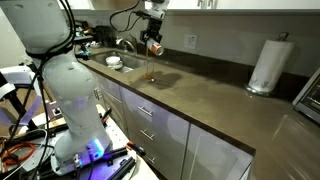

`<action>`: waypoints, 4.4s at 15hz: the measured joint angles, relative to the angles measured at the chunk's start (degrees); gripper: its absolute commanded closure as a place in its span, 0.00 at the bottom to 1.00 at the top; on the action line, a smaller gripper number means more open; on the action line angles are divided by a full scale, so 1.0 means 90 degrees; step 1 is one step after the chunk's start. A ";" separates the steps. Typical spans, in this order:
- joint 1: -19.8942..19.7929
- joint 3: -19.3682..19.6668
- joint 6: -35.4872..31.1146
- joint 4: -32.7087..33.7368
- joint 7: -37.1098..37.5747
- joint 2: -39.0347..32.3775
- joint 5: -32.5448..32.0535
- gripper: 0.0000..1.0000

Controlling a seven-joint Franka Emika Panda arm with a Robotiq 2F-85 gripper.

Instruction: Pour the contents of the can into the glass

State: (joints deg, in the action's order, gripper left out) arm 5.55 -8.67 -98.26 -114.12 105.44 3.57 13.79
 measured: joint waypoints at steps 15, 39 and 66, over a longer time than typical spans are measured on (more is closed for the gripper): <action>0.0102 -0.0060 0.0247 0.0287 0.0333 -0.0187 -0.0225 0.74; 0.0249 -0.0128 0.0247 0.0286 0.0405 -0.0260 -0.0532 0.74; 0.0436 -0.0314 0.0367 0.0488 0.0851 -0.0219 -0.1127 0.74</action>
State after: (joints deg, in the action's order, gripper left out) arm 9.47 -11.49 -94.95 -109.73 113.10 1.60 3.65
